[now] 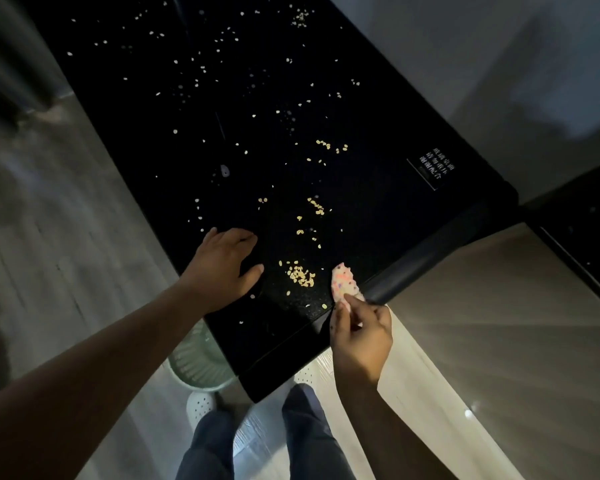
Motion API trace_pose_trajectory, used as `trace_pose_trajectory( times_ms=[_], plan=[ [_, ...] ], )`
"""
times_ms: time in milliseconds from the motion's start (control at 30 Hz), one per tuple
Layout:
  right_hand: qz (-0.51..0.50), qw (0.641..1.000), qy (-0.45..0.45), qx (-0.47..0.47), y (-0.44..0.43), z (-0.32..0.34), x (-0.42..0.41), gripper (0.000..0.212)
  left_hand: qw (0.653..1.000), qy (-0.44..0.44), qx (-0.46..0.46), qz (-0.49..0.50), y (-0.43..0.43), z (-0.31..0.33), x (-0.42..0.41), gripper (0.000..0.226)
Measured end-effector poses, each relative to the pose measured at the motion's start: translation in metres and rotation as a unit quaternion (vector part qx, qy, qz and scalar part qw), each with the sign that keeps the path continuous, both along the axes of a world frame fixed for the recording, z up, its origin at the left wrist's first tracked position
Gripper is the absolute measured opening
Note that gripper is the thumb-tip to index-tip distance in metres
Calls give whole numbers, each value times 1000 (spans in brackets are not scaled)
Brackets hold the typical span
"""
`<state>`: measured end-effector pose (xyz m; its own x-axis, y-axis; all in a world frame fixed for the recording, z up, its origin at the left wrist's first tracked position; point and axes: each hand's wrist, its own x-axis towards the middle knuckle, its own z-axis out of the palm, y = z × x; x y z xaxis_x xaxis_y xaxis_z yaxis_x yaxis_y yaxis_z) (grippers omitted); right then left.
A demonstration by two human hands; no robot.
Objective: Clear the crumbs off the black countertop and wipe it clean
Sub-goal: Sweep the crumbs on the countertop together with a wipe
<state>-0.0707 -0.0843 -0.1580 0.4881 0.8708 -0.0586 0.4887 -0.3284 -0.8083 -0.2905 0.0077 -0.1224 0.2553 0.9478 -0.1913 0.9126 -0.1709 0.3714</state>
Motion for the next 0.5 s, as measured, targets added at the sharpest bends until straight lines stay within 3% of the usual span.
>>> trace_pose_trajectory(
  times_ms=[233, 367, 500],
  plan=[
    [-24, 999, -30, -7, 8, 7, -60, 21, 998, -64, 20, -17, -42, 5, -55, 53],
    [-11, 1000, 27, -10, 20, 12, -92, 20, 998, -34, 43, -30, -44, -5, -93, 60],
    [-62, 998, 10, 17, 1, 19, -82, 16, 999, 7, 30, -37, -38, -19, -110, 73]
  ],
)
